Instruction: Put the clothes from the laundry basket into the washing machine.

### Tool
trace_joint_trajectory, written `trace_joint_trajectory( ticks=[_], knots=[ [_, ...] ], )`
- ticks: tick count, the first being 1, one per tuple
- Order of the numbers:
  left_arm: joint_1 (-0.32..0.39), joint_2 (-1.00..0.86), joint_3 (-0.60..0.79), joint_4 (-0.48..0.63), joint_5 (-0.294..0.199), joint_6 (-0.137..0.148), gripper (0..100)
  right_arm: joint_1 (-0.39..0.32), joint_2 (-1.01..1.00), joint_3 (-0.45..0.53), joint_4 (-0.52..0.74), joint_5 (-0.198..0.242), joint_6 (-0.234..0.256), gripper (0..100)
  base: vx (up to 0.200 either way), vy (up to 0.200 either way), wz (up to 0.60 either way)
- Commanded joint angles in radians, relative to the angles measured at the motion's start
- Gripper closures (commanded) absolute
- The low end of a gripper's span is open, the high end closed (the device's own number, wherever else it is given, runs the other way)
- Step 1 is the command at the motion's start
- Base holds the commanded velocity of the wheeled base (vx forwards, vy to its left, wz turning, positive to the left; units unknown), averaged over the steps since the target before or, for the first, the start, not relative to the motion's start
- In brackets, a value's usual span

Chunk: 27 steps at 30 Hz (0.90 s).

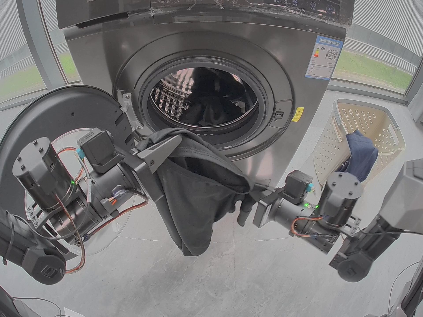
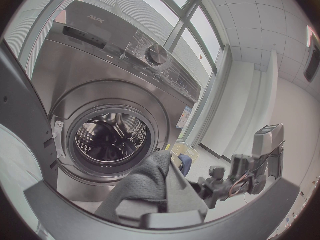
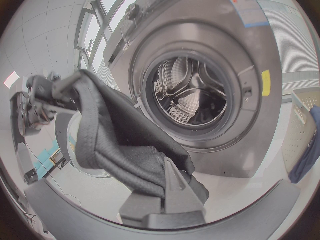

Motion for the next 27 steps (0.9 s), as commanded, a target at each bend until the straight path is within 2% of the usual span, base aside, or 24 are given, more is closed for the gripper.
trace_joint_trajectory(
  ticks=[1, 8, 12, 22, 27],
  knots=[
    [0.027, 0.023, 0.002, 0.000, 0.025, 0.000, 100, -0.026, -0.219, 0.069, 0.049, 0.000, -0.007, 100, 0.000, 0.000, 0.00],
    [0.027, 0.023, 0.002, 0.011, 0.052, -0.002, 100, -0.028, -0.290, 0.017, 0.083, -0.003, -0.007, 100, 0.000, 0.000, 0.00],
    [0.027, 0.021, 0.004, 0.012, 0.066, -0.013, 100, -0.032, -0.322, -0.018, 0.083, -0.004, -0.004, 100, 0.000, 0.000, 0.00],
    [0.004, -0.022, -0.022, 0.012, 0.081, -0.014, 100, -0.042, -0.345, -0.047, 0.082, -0.010, -0.003, 100, 0.000, 0.000, 0.00],
    [0.010, -0.037, -0.039, 0.014, 0.120, -0.014, 100, -0.045, -0.346, -0.055, 0.082, -0.010, -0.004, 100, 0.000, 0.000, 0.00]
  ],
)
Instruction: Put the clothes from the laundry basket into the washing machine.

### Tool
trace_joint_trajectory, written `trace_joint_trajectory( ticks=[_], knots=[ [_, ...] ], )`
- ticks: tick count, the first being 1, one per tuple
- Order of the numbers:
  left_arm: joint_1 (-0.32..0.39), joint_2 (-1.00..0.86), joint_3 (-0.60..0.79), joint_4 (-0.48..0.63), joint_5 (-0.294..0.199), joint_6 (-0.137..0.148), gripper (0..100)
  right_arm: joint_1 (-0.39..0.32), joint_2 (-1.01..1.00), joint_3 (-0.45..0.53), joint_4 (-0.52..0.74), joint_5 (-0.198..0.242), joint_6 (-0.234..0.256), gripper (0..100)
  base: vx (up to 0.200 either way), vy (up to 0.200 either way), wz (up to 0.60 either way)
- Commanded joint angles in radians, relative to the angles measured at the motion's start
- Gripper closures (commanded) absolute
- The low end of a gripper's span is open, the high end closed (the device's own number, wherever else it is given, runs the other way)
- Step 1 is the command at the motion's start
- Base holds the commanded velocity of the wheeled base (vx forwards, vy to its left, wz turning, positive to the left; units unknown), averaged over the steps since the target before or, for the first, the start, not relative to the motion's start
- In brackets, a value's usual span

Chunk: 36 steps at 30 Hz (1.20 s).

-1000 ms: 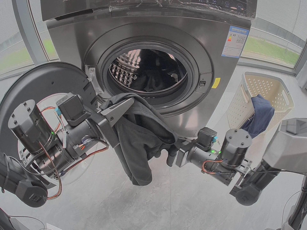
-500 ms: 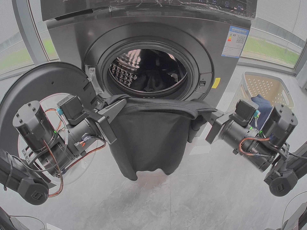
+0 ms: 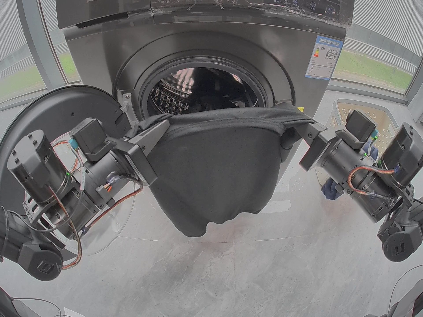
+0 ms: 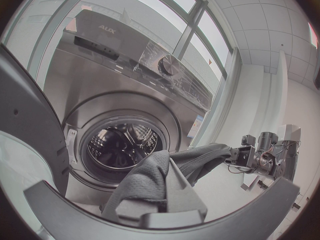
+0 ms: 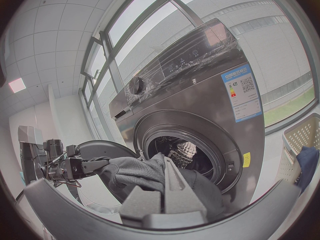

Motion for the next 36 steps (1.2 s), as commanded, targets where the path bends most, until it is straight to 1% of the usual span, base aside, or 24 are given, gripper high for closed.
trace_joint_trajectory(
  ticks=[1, 5, 8, 14, 15, 16, 25, 29, 30, 32, 34, 36],
  knots=[
    [0.005, -0.024, -0.020, 0.000, 0.018, 0.000, 100, -0.002, -0.006, -0.016, -0.001, -0.002, 0.000, 100, 0.000, 0.000, 0.00],
    [0.005, -0.033, -0.037, -0.002, 0.038, 0.000, 100, -0.002, -0.004, -0.048, -0.001, -0.004, -0.002, 100, 0.000, 0.000, 0.00],
    [0.007, -0.041, -0.057, 0.000, 0.057, 0.000, 100, -0.022, -0.004, -0.069, 0.001, -0.004, -0.002, 100, 0.000, 0.000, 0.00],
    [0.007, -0.044, -0.084, 0.001, 0.068, 0.000, 100, -0.025, -0.006, -0.059, -0.001, -0.004, -0.002, 100, 0.000, 0.000, 0.00],
    [0.007, -0.044, -0.098, 0.000, 0.083, 0.000, 100, -0.025, -0.006, -0.057, -0.001, -0.002, 0.000, 100, 0.000, 0.000, 0.00],
    [0.007, -0.044, -0.101, 0.000, 0.086, 0.000, 100, -0.025, -0.007, -0.057, -0.001, -0.004, -0.002, 100, 0.000, 0.000, 0.00],
    [0.007, -0.039, -0.132, 0.001, 0.086, 0.000, 100, -0.022, -0.024, -0.054, 0.001, -0.002, -0.002, 100, 0.000, 0.000, 0.00],
    [-0.004, -0.030, -0.137, 0.007, 0.081, 0.000, 100, -0.014, -0.026, -0.022, 0.002, -0.002, -0.002, 100, 0.000, 0.000, 0.00],
    [-0.013, -0.001, -0.126, 0.020, 0.072, 0.000, 100, -0.006, -0.018, 0.009, 0.002, -0.002, -0.002, 100, 0.000, 0.000, 0.00],
    [-0.024, 0.027, -0.129, 0.021, 0.072, 0.000, 100, 0.001, -0.003, 0.029, 0.004, -0.002, -0.002, 100, 0.000, 0.000, 0.00],
    [-0.058, 0.073, -0.146, 0.021, 0.071, 0.001, 100, 0.011, 0.071, 0.026, -0.001, -0.002, 0.001, 100, 0.000, 0.000, 0.00],
    [-0.074, 0.093, -0.166, 0.023, 0.068, 0.001, 100, 0.011, 0.100, 0.015, 0.001, -0.002, 0.001, 100, 0.000, 0.000, 0.00]
  ],
)
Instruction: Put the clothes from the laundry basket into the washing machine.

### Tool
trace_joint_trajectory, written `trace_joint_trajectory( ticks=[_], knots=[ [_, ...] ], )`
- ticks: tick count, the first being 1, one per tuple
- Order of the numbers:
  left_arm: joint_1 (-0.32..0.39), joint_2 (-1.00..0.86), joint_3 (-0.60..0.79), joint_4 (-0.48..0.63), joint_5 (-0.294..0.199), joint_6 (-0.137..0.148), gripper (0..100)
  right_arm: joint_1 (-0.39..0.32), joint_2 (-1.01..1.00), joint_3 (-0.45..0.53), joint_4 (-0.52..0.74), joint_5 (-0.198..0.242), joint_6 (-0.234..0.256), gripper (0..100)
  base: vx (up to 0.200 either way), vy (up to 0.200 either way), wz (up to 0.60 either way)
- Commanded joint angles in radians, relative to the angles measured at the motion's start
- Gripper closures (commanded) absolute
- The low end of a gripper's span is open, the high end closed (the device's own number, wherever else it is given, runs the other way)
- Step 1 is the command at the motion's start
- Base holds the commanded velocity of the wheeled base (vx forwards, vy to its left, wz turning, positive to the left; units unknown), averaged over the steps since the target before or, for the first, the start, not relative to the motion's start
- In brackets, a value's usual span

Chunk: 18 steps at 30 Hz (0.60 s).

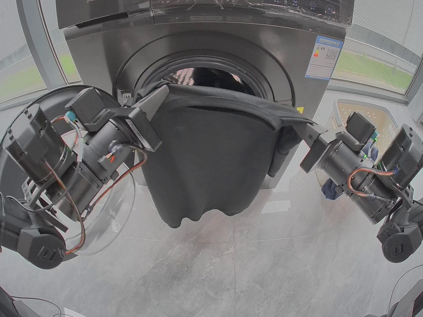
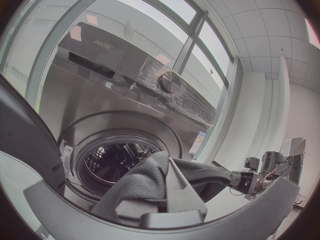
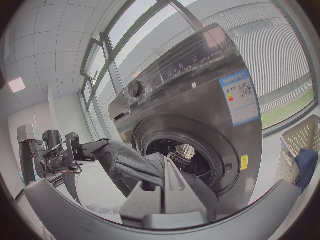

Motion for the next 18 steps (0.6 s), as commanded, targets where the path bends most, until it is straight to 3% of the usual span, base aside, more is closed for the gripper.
trace_joint_trajectory(
  ticks=[1, 5, 6, 13, 18],
  knots=[
    [-0.062, 0.099, -0.043, 0.003, -0.007, -0.001, 100, 0.013, 0.115, -0.003, -0.002, 0.001, 0.002, 100, 0.000, 0.000, 0.00],
    [-0.077, 0.130, -0.081, 0.000, -0.005, 0.000, 100, 0.021, 0.184, 0.003, -0.013, 0.000, 0.001, 100, 0.000, 0.000, 0.00],
    [-0.077, 0.139, -0.092, -0.003, -0.005, 0.000, 100, 0.030, 0.193, 0.008, -0.013, 0.000, 0.001, 0, 0.000, 0.000, 0.00],
    [-0.077, 0.139, -0.104, -0.009, -0.007, 0.000, 100, 0.047, 0.265, 0.049, -0.011, 0.000, -0.002, 0, 0.000, 0.000, 0.00],
    [-0.094, 0.130, -0.098, -0.007, -0.010, 0.002, 100, 0.050, 0.331, -0.013, -0.013, 0.007, -0.021, 0, 0.000, 0.000, 0.00]
  ],
)
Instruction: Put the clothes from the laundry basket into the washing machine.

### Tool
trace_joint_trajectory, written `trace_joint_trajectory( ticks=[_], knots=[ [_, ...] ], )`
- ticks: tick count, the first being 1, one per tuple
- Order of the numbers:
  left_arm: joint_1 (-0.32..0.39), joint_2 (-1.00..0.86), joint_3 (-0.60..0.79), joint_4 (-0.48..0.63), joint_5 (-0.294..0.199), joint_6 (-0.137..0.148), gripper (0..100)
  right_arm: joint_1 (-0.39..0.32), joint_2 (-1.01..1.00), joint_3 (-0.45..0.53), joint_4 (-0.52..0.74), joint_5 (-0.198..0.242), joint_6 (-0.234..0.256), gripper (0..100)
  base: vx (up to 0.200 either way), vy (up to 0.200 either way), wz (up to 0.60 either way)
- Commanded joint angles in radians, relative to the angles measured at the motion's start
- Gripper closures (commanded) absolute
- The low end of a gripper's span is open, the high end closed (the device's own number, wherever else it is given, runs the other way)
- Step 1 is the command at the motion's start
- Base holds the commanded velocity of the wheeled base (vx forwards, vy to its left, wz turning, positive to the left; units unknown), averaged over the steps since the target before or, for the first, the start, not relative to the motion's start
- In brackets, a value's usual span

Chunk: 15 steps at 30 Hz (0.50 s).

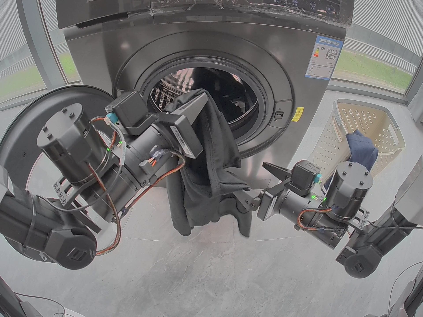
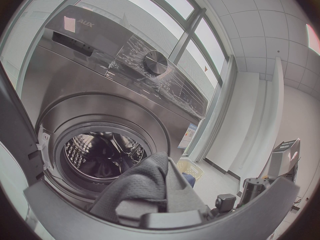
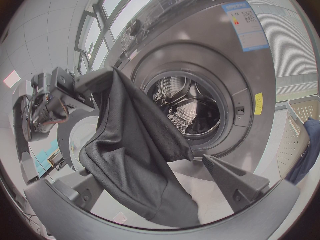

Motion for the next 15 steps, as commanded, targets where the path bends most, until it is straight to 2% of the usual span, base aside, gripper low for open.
trace_joint_trajectory(
  ticks=[1, 8, 15],
  knots=[
    [-0.016, -0.001, 0.004, 0.000, -0.003, 0.000, 100, 0.008, 0.085, -0.048, -0.001, 0.007, -0.006, 0, 0.000, 0.000, 0.00],
    [-0.048, -0.009, 0.011, -0.003, -0.026, 0.002, 100, 0.034, 0.157, -0.151, -0.003, 0.010, -0.017, 0, 0.000, 0.000, 0.00],
    [-0.056, -0.041, 0.043, -0.009, -0.047, 0.000, 100, -0.001, 0.238, -0.263, 0.000, 0.010, -0.026, 0, 0.000, 0.000, 0.00]
  ],
)
